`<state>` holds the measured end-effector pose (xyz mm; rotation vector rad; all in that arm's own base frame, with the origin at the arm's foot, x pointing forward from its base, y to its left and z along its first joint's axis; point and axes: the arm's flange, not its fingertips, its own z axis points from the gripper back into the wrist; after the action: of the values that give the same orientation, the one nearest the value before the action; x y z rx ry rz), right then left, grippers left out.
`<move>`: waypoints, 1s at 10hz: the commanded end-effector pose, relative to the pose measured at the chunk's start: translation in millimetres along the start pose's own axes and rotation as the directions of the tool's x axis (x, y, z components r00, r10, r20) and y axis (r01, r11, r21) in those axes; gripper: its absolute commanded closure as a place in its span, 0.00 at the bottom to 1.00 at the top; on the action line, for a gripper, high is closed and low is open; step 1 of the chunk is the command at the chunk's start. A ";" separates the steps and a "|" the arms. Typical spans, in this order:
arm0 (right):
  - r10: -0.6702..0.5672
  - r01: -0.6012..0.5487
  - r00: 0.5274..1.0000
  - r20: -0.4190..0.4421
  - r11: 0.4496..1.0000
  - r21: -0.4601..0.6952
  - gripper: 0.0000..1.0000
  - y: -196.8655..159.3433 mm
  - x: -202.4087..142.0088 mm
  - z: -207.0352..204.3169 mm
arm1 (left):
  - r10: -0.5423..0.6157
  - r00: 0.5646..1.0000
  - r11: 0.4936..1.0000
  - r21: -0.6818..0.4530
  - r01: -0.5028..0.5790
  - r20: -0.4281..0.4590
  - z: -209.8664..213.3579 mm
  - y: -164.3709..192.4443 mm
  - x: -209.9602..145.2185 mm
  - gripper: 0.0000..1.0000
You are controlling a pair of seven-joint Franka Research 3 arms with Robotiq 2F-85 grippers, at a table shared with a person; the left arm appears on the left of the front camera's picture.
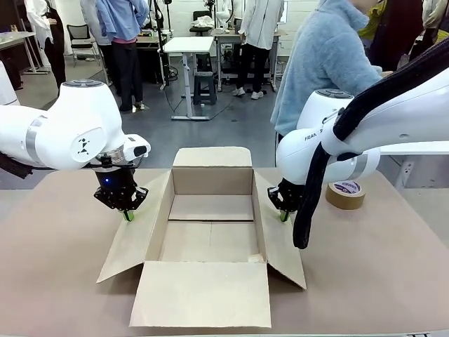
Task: Wrap the clocks to prevent damage.
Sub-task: Once the human has placed the objects inside and stepped back, release both hands from the side flaps of the Package Box.
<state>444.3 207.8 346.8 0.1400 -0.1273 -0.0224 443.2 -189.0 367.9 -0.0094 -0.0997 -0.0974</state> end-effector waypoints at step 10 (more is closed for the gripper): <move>-0.015 0.015 1.000 0.001 1.000 -0.021 0.99 3.2 -1.5 -3.7 | 0.006 1.000 1.000 0.024 -0.006 0.001 0.2 -2.2 -0.3 1.00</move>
<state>444.3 207.8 346.8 0.1400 -0.1273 -0.0224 443.2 -189.1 367.9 -0.0093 -0.0997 -0.0974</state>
